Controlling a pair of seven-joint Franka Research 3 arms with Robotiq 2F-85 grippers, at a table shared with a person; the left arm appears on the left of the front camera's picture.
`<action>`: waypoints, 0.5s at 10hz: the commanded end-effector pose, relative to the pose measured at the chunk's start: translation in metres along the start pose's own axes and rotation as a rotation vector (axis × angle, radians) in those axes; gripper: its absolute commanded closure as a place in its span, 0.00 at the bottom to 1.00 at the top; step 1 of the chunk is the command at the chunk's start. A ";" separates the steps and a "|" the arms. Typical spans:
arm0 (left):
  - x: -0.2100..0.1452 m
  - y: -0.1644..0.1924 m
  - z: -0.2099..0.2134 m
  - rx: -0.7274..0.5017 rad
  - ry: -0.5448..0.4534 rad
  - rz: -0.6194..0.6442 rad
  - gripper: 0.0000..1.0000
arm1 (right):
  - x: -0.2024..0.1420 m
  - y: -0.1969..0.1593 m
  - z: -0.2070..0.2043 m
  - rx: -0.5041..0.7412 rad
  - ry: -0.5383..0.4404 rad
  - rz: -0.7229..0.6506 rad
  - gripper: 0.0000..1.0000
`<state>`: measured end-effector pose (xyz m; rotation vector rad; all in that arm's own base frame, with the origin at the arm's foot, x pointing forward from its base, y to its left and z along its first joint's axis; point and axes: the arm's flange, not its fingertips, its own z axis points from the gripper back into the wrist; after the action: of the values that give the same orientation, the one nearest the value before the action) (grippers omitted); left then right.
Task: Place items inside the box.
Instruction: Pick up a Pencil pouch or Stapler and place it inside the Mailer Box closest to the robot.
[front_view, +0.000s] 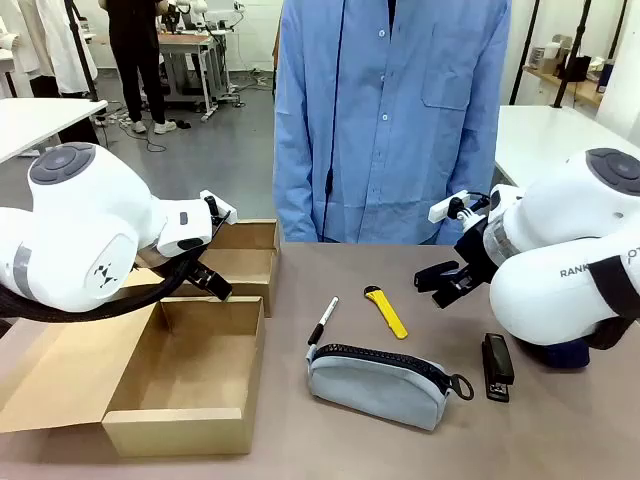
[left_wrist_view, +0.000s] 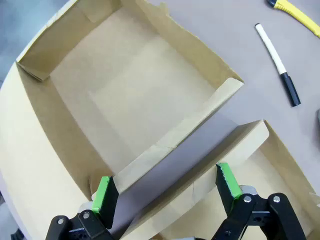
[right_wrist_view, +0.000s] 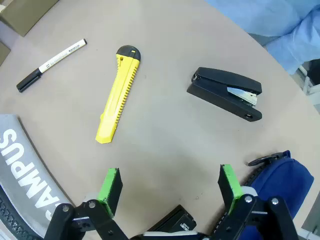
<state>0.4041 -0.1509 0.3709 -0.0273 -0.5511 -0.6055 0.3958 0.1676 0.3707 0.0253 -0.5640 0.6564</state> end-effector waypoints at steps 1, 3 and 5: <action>0.000 0.000 0.000 0.000 0.000 0.000 0.00 | 0.000 0.000 0.000 0.000 0.000 0.000 0.00; 0.000 0.000 0.000 0.000 0.000 0.000 0.00 | 0.000 0.000 0.000 0.000 0.000 0.000 0.00; 0.000 0.000 0.000 0.000 0.000 0.000 0.00 | 0.000 0.000 0.000 0.000 0.000 0.000 0.00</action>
<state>0.4041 -0.1509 0.3709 -0.0273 -0.5511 -0.6055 0.3958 0.1677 0.3706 0.0248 -0.5639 0.6568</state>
